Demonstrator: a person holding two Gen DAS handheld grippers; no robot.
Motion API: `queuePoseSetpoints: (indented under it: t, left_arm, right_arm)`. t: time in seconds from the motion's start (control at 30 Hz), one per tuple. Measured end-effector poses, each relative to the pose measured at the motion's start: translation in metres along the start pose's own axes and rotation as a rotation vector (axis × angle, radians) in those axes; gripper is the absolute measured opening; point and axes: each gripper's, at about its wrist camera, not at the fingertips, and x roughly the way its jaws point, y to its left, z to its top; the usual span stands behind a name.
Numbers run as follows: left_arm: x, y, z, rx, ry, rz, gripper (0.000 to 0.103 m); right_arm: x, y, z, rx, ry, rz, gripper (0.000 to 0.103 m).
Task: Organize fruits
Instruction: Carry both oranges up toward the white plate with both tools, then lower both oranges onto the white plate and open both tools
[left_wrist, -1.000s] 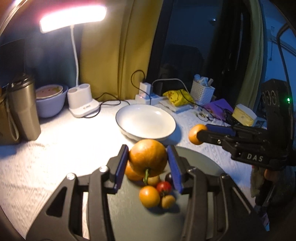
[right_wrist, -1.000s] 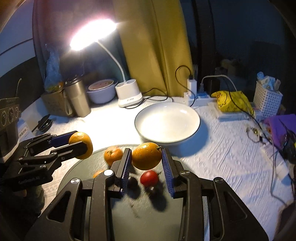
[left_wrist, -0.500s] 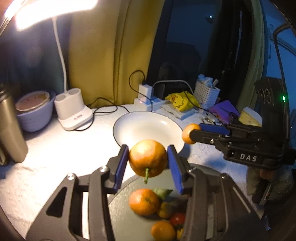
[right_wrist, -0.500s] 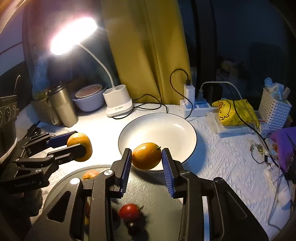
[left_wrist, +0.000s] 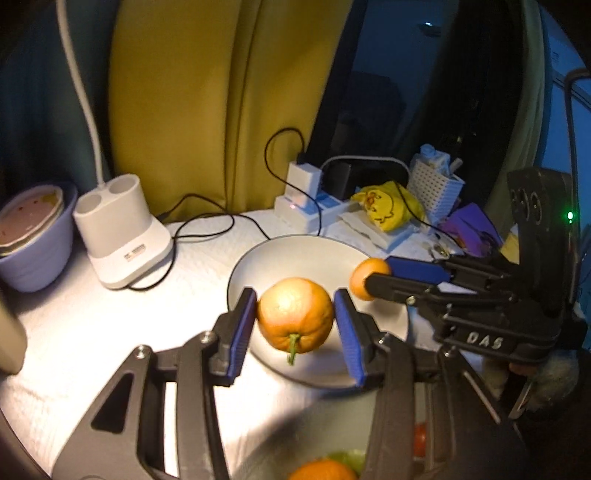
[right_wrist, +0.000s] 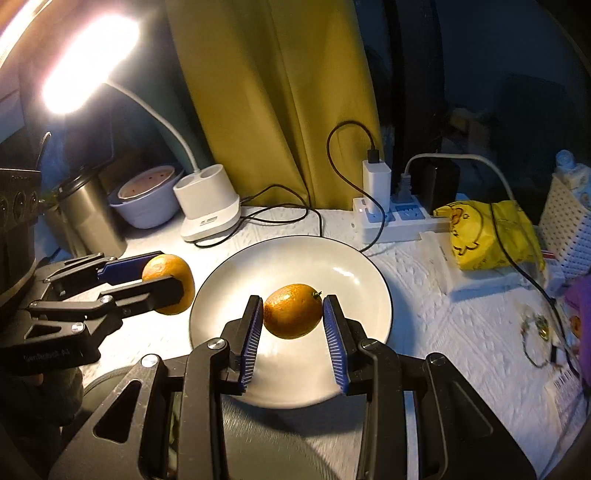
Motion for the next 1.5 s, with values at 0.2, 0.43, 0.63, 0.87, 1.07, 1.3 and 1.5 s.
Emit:
queuePoseSetpoints:
  t: [0.2, 0.43, 0.63, 0.87, 1.07, 1.3, 1.5]
  left_arm:
    - [0.035, 0.011, 0.007, -0.05, 0.063, -0.029, 0.044]
    - [0.058, 0.028, 0.01, -0.128, 0.112, -0.061, 0.044]
    - [0.057, 0.027, 0.01, -0.128, 0.112, -0.043, 0.045]
    - [0.042, 0.017, 0.017, -0.086, 0.063, -0.02, 0.046]
    - [0.019, 0.012, 0.021, -0.078, 0.022, -0.001, 0.047]
    - [-0.011, 0.003, 0.021, -0.077, -0.022, 0.018, 0.048]
    - [-0.037, -0.004, 0.013, -0.083, -0.055, 0.028, 0.058]
  right_arm:
    - [0.04, -0.006, 0.006, 0.043, 0.055, 0.003, 0.036]
    - [0.069, -0.012, 0.009, 0.089, 0.086, 0.009, 0.036]
    - [0.069, -0.018, 0.012, 0.109, 0.054, -0.003, 0.036]
    - [0.052, -0.022, 0.014, 0.114, 0.03, -0.031, 0.037]
    - [0.03, -0.012, 0.015, 0.095, 0.014, -0.04, 0.037]
    - [0.006, 0.002, 0.009, 0.101, 0.027, -0.044, 0.037]
    - [-0.016, 0.011, 0.007, 0.09, 0.005, -0.049, 0.037]
